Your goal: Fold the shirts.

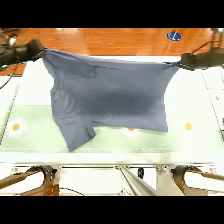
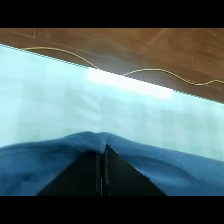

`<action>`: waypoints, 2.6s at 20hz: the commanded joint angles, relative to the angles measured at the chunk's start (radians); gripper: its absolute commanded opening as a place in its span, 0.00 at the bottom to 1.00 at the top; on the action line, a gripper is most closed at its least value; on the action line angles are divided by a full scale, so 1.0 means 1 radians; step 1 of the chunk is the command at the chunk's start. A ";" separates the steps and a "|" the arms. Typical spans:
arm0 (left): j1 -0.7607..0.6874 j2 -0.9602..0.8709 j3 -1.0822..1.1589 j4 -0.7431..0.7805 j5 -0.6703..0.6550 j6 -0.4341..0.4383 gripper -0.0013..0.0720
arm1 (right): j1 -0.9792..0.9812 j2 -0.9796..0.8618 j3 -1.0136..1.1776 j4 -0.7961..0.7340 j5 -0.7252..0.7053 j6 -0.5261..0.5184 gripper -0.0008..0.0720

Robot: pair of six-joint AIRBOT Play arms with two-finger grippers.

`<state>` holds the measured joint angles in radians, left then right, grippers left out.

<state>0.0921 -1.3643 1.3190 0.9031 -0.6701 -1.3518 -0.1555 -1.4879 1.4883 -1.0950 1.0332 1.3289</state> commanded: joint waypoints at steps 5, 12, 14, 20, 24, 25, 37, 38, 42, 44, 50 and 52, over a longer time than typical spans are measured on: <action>-0.032 -0.351 0.190 -0.006 0.050 -0.093 0.04 | 0.001 -0.435 0.368 0.069 0.014 0.074 0.06; -0.003 -0.352 0.207 -0.006 -0.116 -0.046 0.04 | -0.041 -0.439 0.375 0.107 0.158 0.055 0.06; 0.027 -0.351 0.236 -0.005 -0.262 0.023 0.04 | -0.069 -0.417 0.375 0.116 0.241 0.020 0.06; 0.050 -0.405 0.220 0.164 -0.547 0.057 0.04 | -0.077 -0.410 0.307 0.078 0.381 -0.018 0.06; 0.044 -0.455 0.211 0.171 -0.574 0.056 0.04 | -0.061 -0.415 0.204 0.069 0.376 -0.019 0.06; 0.045 -0.459 0.211 0.171 -0.580 0.056 0.04 | -0.057 -0.415 0.185 0.069 0.377 -0.022 0.06; 0.260 -0.176 -0.116 0.204 -0.796 0.069 0.71 | -0.237 -0.053 -0.111 0.039 0.343 -0.068 0.58; 0.294 -0.106 -0.227 0.204 -0.753 0.079 0.71 | -0.256 0.026 -0.221 0.040 0.272 -0.070 0.58; 0.435 0.162 -0.615 0.114 -0.551 0.091 0.71 | -0.283 0.312 -0.659 0.155 0.027 -0.071 0.58; 0.459 0.213 -0.726 0.000 -0.497 0.152 0.71 | -0.281 0.373 -0.773 0.220 -0.003 -0.092 0.58; 0.323 0.198 -0.858 -0.212 -0.308 0.251 0.71 | -0.282 0.378 -0.804 0.227 0.013 -0.100 0.58; 0.274 0.186 -0.856 -0.212 -0.281 0.248 0.71 | -0.282 0.378 -0.804 0.226 0.013 -0.100 0.58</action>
<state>0.4263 -1.1755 0.4973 0.7357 -1.0409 -1.1236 -0.4366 -1.1198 0.7025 -0.8791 1.0557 1.2308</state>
